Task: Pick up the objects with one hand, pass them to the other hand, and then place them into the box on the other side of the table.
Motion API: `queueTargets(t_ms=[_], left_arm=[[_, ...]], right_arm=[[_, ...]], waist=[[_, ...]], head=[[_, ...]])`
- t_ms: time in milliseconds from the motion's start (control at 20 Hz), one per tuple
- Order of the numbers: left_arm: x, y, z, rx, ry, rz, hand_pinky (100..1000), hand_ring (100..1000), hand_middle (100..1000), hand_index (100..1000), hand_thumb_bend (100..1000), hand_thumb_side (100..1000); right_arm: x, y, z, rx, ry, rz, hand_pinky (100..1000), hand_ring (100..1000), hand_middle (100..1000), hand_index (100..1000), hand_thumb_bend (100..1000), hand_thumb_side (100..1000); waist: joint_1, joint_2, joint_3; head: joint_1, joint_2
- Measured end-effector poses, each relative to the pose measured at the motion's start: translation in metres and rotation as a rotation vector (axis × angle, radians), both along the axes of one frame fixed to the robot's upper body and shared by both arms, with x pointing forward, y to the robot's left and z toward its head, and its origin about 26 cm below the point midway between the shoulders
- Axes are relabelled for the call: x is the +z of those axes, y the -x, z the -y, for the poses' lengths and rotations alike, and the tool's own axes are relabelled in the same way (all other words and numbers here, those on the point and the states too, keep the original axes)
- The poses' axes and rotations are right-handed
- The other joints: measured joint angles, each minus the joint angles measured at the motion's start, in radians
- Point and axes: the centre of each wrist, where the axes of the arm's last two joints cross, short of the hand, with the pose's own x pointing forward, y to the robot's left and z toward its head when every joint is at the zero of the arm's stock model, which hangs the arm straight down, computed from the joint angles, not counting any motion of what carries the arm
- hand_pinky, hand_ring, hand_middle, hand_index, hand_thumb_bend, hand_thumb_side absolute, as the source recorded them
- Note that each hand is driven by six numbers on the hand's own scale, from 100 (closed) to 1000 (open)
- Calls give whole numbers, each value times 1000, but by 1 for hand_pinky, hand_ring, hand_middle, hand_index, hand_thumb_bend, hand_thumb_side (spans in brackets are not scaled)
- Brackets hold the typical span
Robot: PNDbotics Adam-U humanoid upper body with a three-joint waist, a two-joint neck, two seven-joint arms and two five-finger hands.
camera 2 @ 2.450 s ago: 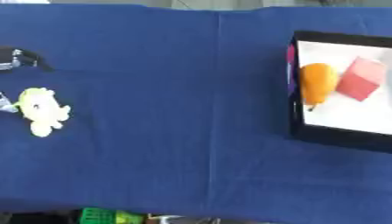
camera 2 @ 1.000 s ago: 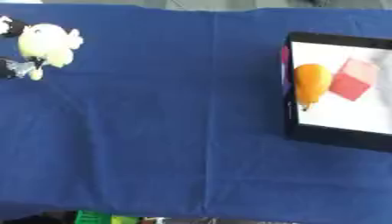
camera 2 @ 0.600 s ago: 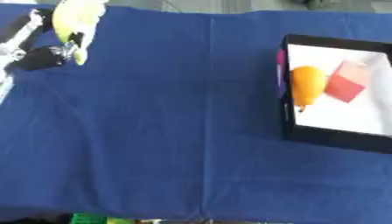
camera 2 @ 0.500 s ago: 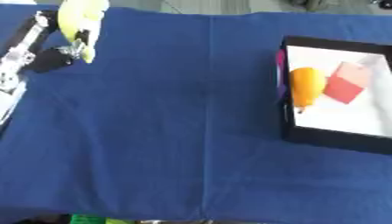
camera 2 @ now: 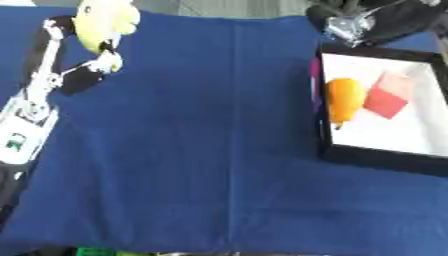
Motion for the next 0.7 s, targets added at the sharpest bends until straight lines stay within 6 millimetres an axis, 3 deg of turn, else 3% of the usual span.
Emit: queueTargets(t_ms=[250,550,700], left_arm=[[-5,0,4,24,-142,89,744,558,498,622,100,107],[-16,-1,8,26,-227,117,734,550,496,616,100,100],[-18,0,14,17,-246,132,734,541,489,611,100,100]], right_arm=[[-4,-5,-31,49,63,-6,1000,1000,1000,1000,100,193],[-8,-9,-61,102,104,-12,1000,1000,1000,1000,100,223],[-10,-10,-71,116,121,-11,1000,1000,1000,1000,100,179]], waist=[[5,-8,1],[5,-11,3],[5,-11,3]], head=[[-23,4],[-42,18],[-45,19]])
